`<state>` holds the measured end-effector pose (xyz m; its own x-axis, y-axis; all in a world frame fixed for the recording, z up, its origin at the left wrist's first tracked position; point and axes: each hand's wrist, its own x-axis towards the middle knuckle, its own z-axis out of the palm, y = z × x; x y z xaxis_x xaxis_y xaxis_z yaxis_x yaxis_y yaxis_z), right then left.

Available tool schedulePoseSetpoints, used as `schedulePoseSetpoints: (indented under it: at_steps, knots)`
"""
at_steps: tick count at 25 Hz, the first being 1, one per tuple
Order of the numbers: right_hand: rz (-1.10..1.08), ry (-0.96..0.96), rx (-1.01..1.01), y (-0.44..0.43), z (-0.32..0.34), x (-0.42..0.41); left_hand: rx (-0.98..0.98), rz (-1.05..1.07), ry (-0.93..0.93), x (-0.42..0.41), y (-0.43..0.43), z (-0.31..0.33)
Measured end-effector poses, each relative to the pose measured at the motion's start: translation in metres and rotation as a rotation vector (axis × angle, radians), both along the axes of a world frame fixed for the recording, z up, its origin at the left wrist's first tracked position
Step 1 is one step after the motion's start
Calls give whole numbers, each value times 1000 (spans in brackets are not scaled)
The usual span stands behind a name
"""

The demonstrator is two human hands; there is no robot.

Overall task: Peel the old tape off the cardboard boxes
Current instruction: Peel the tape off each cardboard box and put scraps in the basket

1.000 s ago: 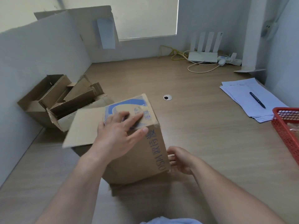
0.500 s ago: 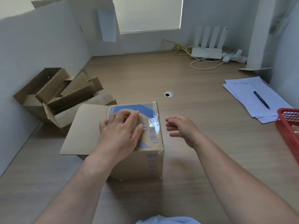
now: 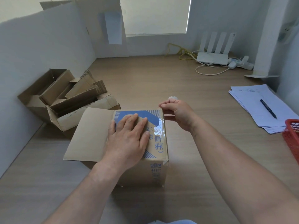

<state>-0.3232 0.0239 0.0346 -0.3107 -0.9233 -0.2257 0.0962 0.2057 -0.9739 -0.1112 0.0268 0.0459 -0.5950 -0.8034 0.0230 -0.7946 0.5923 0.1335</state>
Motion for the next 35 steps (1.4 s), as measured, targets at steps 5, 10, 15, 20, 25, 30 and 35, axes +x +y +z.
schedulePoseSetpoints:
  at_steps: [5,10,15,20,25,30,35]
  knots:
    - [34,72,31,-4,5,-1,-26,-11,-6,-3,-1,0]
    - [4,179,-21,-6,7,3,-34,-5,-7,-4,-2,-2]
    - [-10,-86,-14,-2,4,5,-64,-6,-4,-6,-5,1]
    - [98,40,107,-3,8,-2,-89,-10,-49,-12,-15,5]
    - [12,203,-43,-4,14,2,-61,-24,-35,-12,-12,2]
    - [-72,367,-183,13,14,4,-32,-16,-42,-13,-13,2]
    - [-165,373,-304,48,9,8,-29,-10,-50,-16,-13,2]
